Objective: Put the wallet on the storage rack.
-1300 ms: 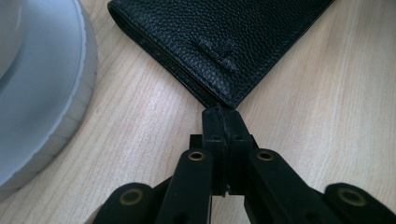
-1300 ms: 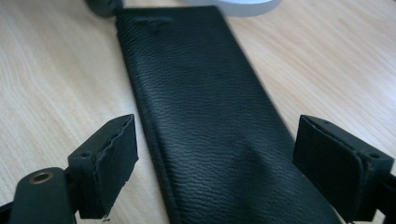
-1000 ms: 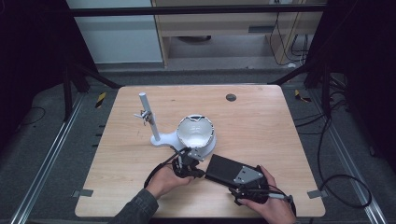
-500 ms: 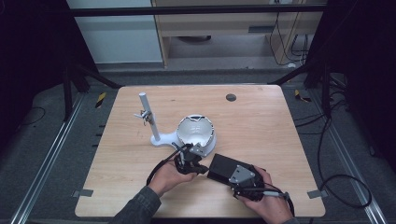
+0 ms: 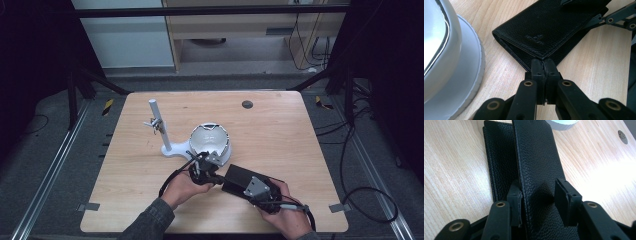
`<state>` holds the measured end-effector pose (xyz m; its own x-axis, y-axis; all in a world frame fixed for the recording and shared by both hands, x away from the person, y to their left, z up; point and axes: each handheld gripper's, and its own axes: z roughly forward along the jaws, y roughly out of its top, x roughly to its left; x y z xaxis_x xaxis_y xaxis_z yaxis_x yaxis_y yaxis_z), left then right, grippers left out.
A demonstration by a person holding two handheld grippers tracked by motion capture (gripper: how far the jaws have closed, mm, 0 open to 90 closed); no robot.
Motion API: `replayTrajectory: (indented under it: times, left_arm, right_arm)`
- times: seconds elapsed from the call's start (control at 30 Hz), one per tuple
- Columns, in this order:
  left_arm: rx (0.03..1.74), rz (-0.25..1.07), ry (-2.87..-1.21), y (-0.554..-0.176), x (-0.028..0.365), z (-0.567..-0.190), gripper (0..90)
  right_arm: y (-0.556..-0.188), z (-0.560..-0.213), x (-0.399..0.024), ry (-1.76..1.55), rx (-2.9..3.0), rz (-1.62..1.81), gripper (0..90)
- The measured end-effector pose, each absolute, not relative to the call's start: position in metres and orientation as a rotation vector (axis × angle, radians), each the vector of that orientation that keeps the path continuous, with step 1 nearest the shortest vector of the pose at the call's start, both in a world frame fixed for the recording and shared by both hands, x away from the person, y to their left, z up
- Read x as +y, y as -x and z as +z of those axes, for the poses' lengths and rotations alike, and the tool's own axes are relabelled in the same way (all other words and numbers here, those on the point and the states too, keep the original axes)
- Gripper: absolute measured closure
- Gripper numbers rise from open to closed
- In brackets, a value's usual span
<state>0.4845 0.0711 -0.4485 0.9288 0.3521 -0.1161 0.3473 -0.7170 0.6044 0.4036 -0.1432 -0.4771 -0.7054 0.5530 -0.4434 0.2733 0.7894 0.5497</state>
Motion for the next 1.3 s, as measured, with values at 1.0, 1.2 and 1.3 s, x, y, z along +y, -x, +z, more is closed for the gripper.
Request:
replayTrajectory:
  times: [1.0,1.2,1.3]
  left_arm:
    - [0.555,0.108,-2.355,-0.484,0.073,-0.441,24.7]
    - [0.531,0.111,-2.352,-0.484,0.069,-0.433,22.3]
    - [0.537,0.115,-2.337,-0.485,0.068,-0.428,21.8]
  right_arm:
    - [-0.415,-0.418,-0.179,-0.581,2.275,0.828,84.7]
    - [-0.417,-0.402,-0.188,-0.604,2.253,0.931,84.7]
    - [-0.417,-0.396,-0.19,-0.606,2.248,0.965,84.8]
